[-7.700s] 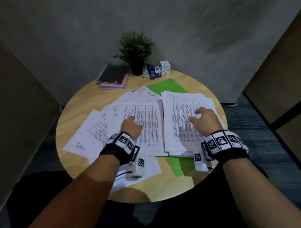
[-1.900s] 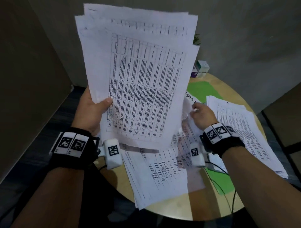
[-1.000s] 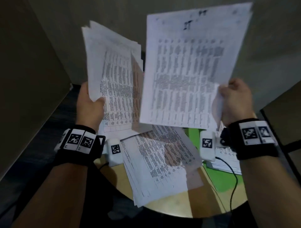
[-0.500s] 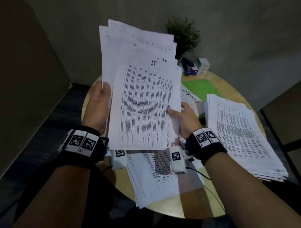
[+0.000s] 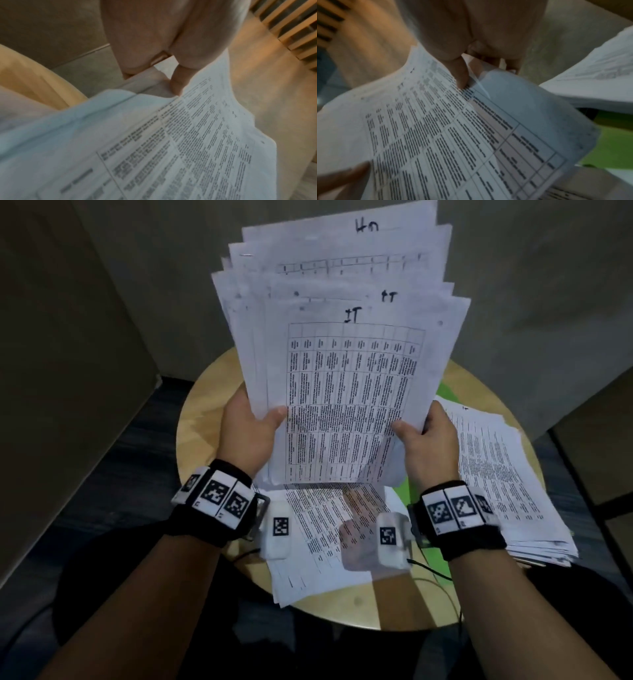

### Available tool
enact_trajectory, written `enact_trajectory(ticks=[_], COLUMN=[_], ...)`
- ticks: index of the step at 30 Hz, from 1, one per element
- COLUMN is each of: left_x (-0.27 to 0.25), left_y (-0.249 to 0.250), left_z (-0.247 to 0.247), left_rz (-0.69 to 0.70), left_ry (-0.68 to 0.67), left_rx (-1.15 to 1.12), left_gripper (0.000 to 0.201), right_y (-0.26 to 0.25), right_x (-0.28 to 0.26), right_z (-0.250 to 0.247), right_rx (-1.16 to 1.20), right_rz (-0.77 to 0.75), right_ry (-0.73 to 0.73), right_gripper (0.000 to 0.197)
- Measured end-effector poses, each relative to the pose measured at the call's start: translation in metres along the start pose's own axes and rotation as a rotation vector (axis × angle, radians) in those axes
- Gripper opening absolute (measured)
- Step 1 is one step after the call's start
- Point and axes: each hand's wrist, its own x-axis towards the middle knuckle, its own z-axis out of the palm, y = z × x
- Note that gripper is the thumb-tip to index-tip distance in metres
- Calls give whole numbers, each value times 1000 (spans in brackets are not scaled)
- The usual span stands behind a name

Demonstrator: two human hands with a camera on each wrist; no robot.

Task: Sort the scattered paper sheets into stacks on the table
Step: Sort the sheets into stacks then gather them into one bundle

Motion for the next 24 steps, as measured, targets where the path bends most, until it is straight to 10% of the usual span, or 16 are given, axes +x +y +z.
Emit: enact_trajectory(ticks=[24], left_x=[-88], left_y=[21], left_z=[45], left_rz=[57], left_ry=[111], left_rx=[61], left_gripper=[27], right_y=[-13], right_x=[-69], right_z=[-47], right_rx=[69], right_rz=[7], right_ry=[58], right_gripper=[16])
